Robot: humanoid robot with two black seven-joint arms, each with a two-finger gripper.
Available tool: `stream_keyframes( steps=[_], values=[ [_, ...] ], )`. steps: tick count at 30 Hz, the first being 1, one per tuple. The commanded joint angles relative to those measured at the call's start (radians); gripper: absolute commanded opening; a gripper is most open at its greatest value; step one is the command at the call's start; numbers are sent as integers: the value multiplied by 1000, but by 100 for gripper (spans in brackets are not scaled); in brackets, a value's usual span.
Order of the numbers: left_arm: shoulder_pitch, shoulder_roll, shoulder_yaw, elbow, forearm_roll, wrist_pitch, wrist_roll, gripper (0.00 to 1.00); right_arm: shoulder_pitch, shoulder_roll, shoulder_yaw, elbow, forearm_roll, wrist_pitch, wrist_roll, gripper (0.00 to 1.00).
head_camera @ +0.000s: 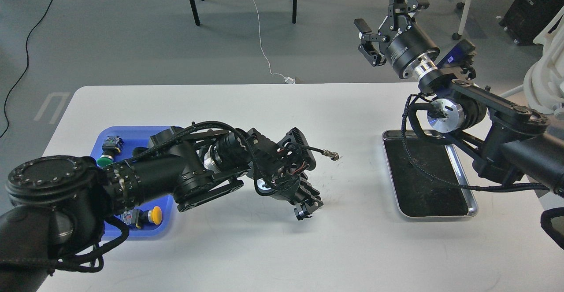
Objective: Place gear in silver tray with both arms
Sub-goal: 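Lift the second gear and carry it toward the table center, then release the gear onto the table center and withdraw left gripper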
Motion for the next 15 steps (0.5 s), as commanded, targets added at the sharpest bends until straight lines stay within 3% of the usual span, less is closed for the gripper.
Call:
stream_keyframes(
  steps=[1,7,9,15],
  values=[
    [-11,0,-3,-13,0,0,0,80,0,-19,-1,4,0,3,0,97],
    [-29,0,-20,-48,-17,0,0,90,-11,-65,-1,13,-1,10,0,98],
    [-31,55,-36,-79,-89,0,0,93,-18,-98,-3,28,-5,14,0,98],
    [3,256,-161,-87,-532,134,0,96,-104,-251,-4,99,-99,98,0,99]
  ],
)
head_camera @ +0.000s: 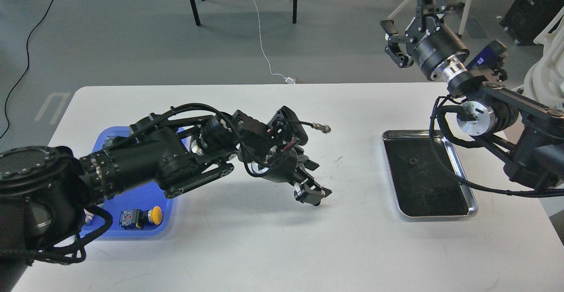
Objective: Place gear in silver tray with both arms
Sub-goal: 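Release the gear onto the table center and withdraw left gripper, then lower right gripper onto the gear on the table and grasp it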
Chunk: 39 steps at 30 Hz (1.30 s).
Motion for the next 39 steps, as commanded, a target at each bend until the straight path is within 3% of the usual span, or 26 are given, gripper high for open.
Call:
stream_keyframes(
  steps=[1,5,8,12,16,24,30,39],
  values=[
    [47,110,-60,-2,-334,51,0,96,-55,-76,0,28,-129,77,0,98],
    [175,202,-138,-19,-845,89,0,98,-120,-149,0,45,-410,186,0,99],
    [291,262,-242,-62,-1069,94,0,98,-146,-175,0,62,-606,265,0,99],
    [490,250,-558,-103,-1125,80,0,98,-135,-175,-42,82,-890,317,0,99],
    [612,259,-693,-119,-1129,78,0,98,-14,-163,-191,87,-1114,325,0,99],
    [724,270,-851,-111,-1286,68,0,98,328,30,-605,79,-1329,332,0,99],
    [749,249,-893,-112,-1286,66,0,98,399,240,-707,5,-1481,332,0,99],
    [749,248,-893,-117,-1286,66,0,98,417,367,-776,-2,-1622,332,0,96]
  ],
)
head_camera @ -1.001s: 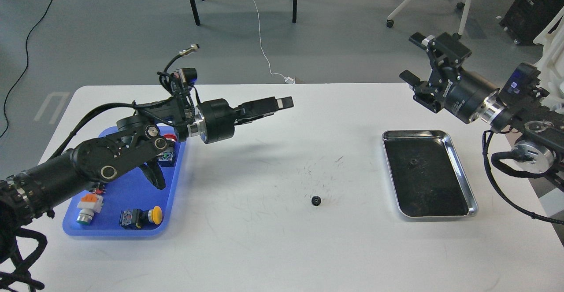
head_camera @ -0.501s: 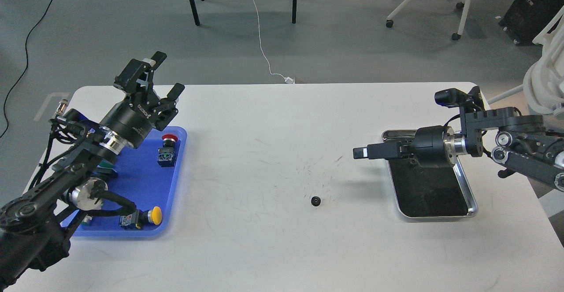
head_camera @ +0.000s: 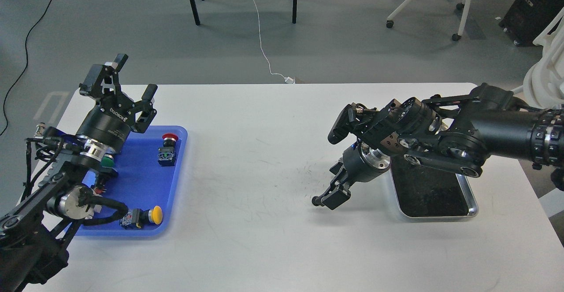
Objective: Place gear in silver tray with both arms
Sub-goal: 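Lower right gripper onto the gear on the table and grasp it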
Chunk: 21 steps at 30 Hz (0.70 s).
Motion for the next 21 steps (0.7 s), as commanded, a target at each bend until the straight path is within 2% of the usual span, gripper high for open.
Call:
stream_keyframes(
  steps=[1,10,14,21],
  values=[
    [0,0,0,0,0,0,0,98,2,37,-18,-4,-14,0,0,95],
    [0,0,-15,0,-2,0,0,98,3,94,-54,-31,-19,-2,0,81],
    [0,0,-18,0,-2,1,0,98,9,100,-71,-36,-19,-3,0,66],
    [2,-2,-25,-2,-2,0,0,98,15,122,-71,-51,-19,-6,0,60]
  ],
)
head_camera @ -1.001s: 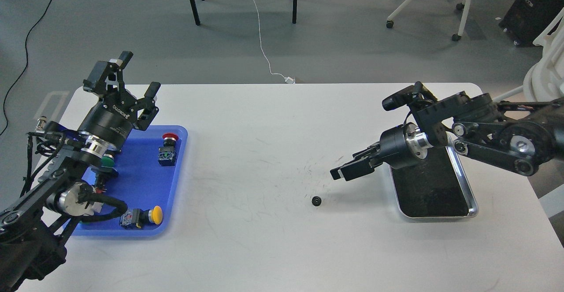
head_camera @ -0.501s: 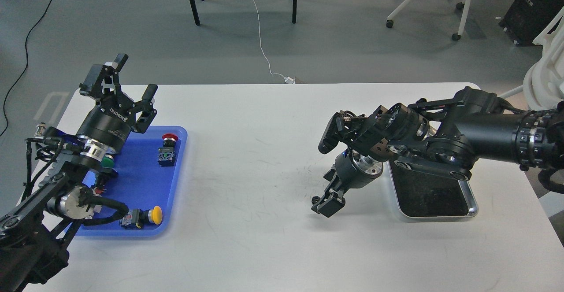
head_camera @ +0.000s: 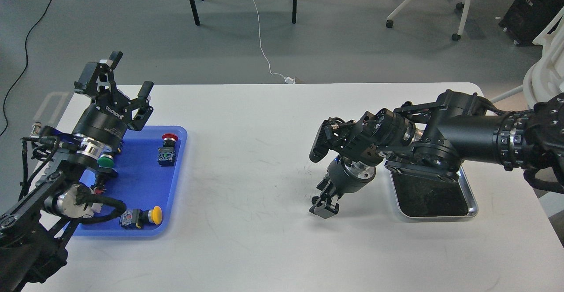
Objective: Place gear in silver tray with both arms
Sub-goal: 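Lower right gripper onto the gear on the table and grasp it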
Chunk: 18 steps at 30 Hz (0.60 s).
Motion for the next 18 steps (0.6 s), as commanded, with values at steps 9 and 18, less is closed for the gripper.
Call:
stream_keyframes(
  steps=[9,18],
  values=[
    [0,-3,-2,-1,0,1,0,98,13,27,-30,-11,0,-1,0,55],
    [0,-9,-2,-2,0,1,0,98,26,33,-38,-12,0,-1,0,41]
  ],
)
